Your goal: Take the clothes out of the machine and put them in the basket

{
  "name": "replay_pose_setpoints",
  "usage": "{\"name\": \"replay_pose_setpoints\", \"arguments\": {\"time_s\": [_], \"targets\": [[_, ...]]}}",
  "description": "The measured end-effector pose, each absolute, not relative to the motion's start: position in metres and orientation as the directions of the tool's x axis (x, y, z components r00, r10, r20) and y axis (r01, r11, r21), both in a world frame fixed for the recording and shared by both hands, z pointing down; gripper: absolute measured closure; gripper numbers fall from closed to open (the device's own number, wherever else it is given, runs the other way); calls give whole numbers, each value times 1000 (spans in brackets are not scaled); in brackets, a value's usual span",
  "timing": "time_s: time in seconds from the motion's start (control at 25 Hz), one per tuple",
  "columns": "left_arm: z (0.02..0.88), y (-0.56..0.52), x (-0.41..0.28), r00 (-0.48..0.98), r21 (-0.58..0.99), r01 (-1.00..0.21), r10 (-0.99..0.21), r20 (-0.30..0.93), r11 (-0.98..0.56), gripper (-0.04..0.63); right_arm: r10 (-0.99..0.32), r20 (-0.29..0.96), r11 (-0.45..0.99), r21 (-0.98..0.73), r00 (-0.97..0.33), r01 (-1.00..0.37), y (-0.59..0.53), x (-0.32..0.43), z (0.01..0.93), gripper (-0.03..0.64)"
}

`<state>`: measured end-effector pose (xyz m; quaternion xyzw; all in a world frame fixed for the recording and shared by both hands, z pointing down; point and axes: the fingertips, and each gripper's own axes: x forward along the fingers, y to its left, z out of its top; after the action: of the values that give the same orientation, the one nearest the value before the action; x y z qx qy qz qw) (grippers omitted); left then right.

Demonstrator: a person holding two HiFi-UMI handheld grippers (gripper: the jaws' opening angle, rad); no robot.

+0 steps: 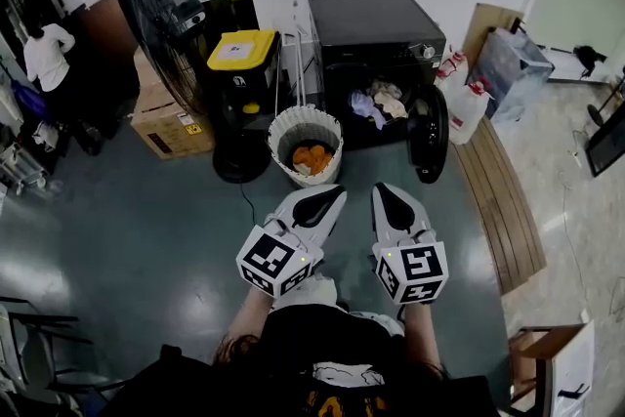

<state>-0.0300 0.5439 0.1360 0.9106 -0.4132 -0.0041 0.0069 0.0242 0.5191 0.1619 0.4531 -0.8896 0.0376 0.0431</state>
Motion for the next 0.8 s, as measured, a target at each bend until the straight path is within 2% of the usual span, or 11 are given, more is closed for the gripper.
{"name": "replay_pose_setpoints", "arguments": {"time_s": [0.44, 0.8], "targets": [[136, 522, -17, 675, 3, -738, -737, 28, -675, 595, -830, 92, 545, -78, -550, -835, 494, 48, 160, 603], [147, 465, -20, 694, 24, -720, -719, 44, -694, 595, -842, 124, 518, -85, -525, -851, 441, 47, 172, 603]]}}
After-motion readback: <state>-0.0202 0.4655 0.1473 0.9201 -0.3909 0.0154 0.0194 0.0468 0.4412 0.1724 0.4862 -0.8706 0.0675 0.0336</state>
